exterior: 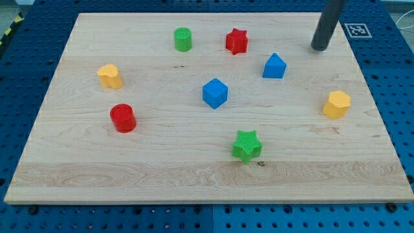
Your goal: Slide blue triangle towards the blue cube
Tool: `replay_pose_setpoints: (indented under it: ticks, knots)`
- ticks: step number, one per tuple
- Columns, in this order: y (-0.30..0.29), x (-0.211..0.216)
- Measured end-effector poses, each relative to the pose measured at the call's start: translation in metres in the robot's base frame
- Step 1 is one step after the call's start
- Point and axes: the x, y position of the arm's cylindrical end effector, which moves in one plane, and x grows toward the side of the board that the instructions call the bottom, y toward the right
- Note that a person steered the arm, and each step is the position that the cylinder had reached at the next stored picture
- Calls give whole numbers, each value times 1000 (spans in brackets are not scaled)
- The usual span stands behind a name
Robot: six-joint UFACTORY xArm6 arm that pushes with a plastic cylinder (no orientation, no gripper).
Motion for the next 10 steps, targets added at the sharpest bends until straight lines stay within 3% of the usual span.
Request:
replay_pose_setpoints:
  ticks: [2, 4, 6, 9, 10]
  knots:
    - [10, -8]
    - [-79, -8]
    - [-98, -3]
    - [-121, 79]
    - [-137, 79]
